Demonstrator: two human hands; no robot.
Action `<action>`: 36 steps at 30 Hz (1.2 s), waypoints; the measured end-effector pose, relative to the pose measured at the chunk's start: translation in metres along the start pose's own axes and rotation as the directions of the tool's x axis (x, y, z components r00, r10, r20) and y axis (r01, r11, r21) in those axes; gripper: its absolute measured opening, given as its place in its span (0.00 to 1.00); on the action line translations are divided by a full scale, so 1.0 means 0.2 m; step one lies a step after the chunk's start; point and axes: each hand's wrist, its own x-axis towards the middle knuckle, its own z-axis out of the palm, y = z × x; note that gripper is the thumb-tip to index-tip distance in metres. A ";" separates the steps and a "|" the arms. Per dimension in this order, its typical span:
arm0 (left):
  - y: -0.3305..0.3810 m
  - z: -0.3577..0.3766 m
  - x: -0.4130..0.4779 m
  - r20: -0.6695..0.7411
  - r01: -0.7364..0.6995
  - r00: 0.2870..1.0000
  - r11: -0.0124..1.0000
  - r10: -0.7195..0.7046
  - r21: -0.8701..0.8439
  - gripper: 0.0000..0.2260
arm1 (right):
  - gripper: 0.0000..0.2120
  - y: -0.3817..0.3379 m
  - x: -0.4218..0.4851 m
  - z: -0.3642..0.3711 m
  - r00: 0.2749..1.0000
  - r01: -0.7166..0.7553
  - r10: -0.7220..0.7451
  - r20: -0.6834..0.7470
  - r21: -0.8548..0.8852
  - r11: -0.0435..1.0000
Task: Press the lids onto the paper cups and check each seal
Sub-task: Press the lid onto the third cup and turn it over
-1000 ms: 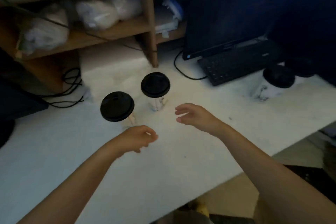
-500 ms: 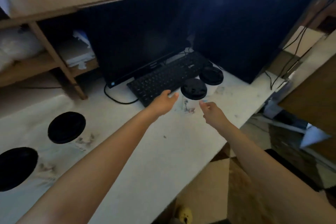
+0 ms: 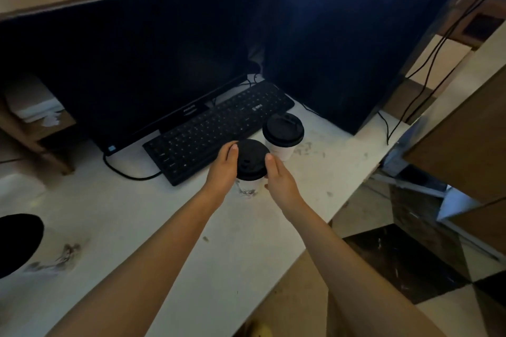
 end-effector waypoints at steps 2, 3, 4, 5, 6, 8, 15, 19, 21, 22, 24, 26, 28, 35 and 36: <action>-0.02 -0.04 -0.04 0.013 -0.004 1.000 1.000 0.004 0.004 0.17 | 0.14 0.02 -0.07 0.03 1.000 0.019 -0.019 0.009 0.038 0.999; -0.04 -0.07 -0.07 0.016 0.000 1.000 1.000 0.000 0.009 0.16 | 0.10 0.04 -0.11 0.06 0.999 0.027 -0.028 0.016 0.051 0.998; -0.05 -0.10 -0.10 0.020 0.004 1.000 1.000 -0.005 0.016 0.16 | 0.08 0.05 -0.16 0.08 0.999 0.033 -0.034 0.020 0.063 0.997; -0.07 -0.14 -0.14 0.029 0.009 1.000 1.000 -0.010 0.019 0.15 | 0.07 0.07 -0.21 0.12 0.999 0.036 -0.037 0.020 0.075 0.997; -0.09 -0.17 -0.18 0.041 0.012 0.999 1.000 -0.013 0.020 0.14 | 0.06 0.08 -0.26 0.15 0.999 0.033 -0.035 0.019 0.085 0.996; -0.13 -0.24 -0.26 0.075 0.011 0.997 1.000 -0.013 0.028 0.14 | 0.05 0.11 -0.36 0.21 1.000 0.012 -0.014 0.016 0.088 0.996; -0.19 -0.34 -0.36 0.111 0.005 0.994 0.997 -0.013 0.075 0.16 | 0.12 0.04 -0.41 0.28 0.991 -0.066 0.084 -0.108 0.158 0.985; -0.19 -0.29 -0.37 0.038 -0.075 0.997 0.995 0.073 0.071 0.10 | 0.12 0.03 -0.34 0.38 0.983 0.039 -0.024 -0.181 0.084 0.996; -0.21 -0.28 -0.36 0.037 -0.104 0.994 0.993 0.102 0.059 0.09 | 0.11 0.05 -0.34 0.39 0.974 0.066 -0.038 -0.224 0.117 0.991; -0.21 -0.28 -0.36 0.035 -0.115 0.993 0.992 0.113 0.061 0.09 | 0.11 0.06 -0.33 0.39 0.972 0.070 -0.038 -0.232 0.131 0.989; -0.23 -0.28 -0.34 0.026 -0.138 0.990 0.988 0.136 0.069 0.10 | 0.10 0.07 -0.33 0.40 0.970 0.078 -0.045 -0.238 0.134 0.988; -0.23 -0.27 -0.34 0.005 -0.154 0.988 0.985 0.154 0.071 0.11 | 0.11 0.07 -0.32 0.40 0.969 0.085 -0.049 -0.243 0.136 0.987; -0.24 -0.26 -0.34 -0.020 -0.163 0.986 0.984 0.165 0.071 0.11 | 0.11 0.07 -0.32 0.41 0.966 0.094 -0.056 -0.254 0.142 0.985; -0.20 -0.28 -0.34 0.047 -0.116 0.993 0.990 0.112 0.086 0.16 | 0.12 0.02 -0.36 0.41 0.965 0.044 -0.004 -0.261 0.149 0.988; -0.19 -0.29 -0.33 0.080 -0.092 0.993 0.992 0.086 0.081 0.18 | 0.13 0.02 -0.38 0.41 0.964 0.032 0.013 -0.265 0.164 0.986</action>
